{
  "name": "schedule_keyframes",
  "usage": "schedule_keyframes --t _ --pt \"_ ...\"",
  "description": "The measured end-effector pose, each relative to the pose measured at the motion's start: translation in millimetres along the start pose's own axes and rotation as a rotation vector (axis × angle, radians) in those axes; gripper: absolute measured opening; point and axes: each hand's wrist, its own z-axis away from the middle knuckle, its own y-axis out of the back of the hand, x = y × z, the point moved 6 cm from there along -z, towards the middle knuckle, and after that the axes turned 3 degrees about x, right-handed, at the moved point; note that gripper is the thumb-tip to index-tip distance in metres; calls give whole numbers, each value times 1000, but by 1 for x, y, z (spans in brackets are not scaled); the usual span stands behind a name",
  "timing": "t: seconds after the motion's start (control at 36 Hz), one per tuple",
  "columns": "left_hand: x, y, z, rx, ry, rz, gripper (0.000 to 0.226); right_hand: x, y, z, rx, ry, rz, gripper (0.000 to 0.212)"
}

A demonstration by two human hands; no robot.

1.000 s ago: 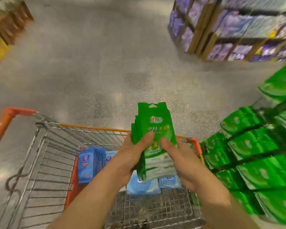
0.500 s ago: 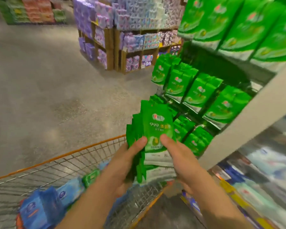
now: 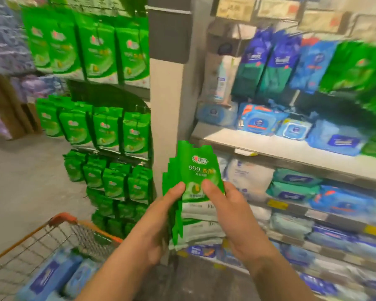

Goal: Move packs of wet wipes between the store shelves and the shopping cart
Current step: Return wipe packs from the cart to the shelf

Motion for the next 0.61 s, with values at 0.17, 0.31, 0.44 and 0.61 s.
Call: schedule_keyframes --t 0.17,0.31,0.44,0.61 --pt "-44 -109 -19 -106 88 -40 37 0 116 4 166 8 -31 39" --pt "-65 -192 -31 -224 61 -97 36 -1 202 13 288 23 -14 29" --pt "-99 -249 -45 -291 122 -126 38 -2 271 19 427 38 24 32" --pt "-114 -300 -67 -320 141 -254 46 -1 330 18 539 93 6 35"
